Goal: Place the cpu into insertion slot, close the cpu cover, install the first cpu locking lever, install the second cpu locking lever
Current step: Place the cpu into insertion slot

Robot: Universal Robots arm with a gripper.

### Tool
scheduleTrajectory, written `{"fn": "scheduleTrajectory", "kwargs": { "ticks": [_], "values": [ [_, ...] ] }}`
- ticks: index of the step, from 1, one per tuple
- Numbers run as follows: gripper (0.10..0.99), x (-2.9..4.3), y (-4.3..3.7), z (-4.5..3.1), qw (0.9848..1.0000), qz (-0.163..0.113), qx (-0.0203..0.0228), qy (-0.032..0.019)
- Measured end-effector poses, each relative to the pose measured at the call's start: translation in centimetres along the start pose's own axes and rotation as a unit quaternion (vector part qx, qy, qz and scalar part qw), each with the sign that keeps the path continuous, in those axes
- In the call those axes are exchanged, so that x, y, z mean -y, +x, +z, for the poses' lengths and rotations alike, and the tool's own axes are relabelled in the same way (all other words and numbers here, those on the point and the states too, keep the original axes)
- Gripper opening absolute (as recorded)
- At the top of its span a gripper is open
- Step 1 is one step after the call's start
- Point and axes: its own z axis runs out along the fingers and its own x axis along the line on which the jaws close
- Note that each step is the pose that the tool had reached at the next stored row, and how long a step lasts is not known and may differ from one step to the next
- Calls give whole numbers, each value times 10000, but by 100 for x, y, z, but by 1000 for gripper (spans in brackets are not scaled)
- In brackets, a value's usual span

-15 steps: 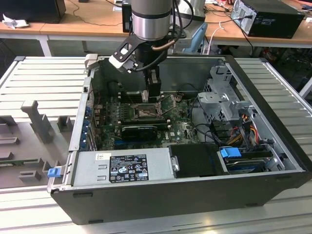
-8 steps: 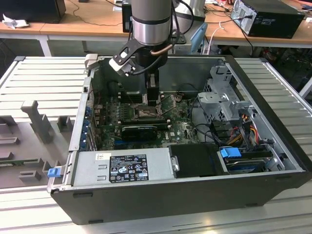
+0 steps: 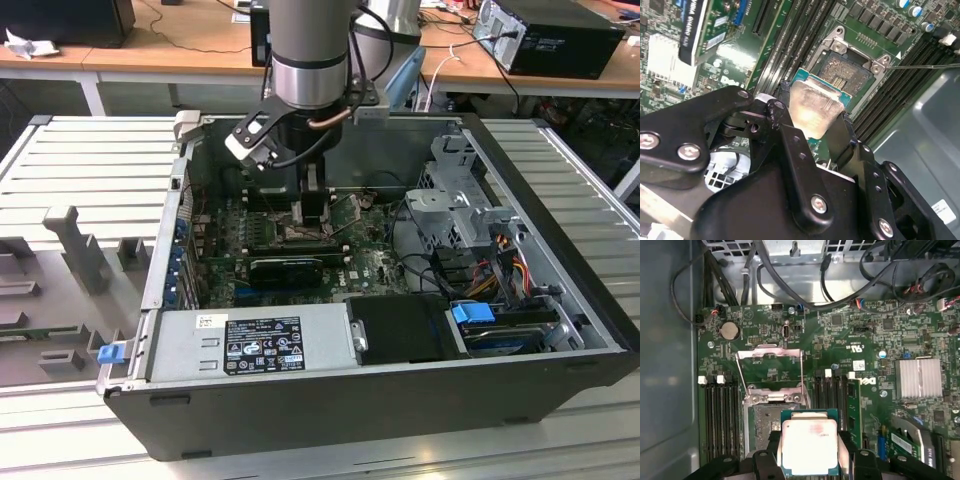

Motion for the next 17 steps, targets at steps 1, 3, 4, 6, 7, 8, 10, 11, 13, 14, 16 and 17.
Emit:
{"fn": "scheduleTrajectory", "kwargs": {
  "ticks": [1, 3, 4, 6, 7, 8, 10, 11, 13, 14, 16, 17],
  "values": [
    [533, 3, 21, 23, 10000, -15, 0, 1],
    [533, 7, 47, 63, 10000, -34, -4, 0],
    [533, 9, 57, 86, 10000, -45, -6, 0],
    [533, 13, 83, 128, 10000, -58, -7, 2],
    [533, 14, 97, 139, 10000, -59, -8, 1],
    [533, 16, 118, 154, 10000, -60, -9, 1],
    [533, 43, 162, 203, 10000, -60, -9, 1],
    [533, 56, 176, 222, 10000, -60, -8, 2],
    [533, 73, 216, 286, 10000, -61, -9, 1],
    [533, 82, 228, 319, 10000, -61, -8, 2],
    [533, 89, 235, 355, 10000, -61, -9, 2],
    [533, 94, 241, 378, 10000, -61, -9, 2]
  ]
}}
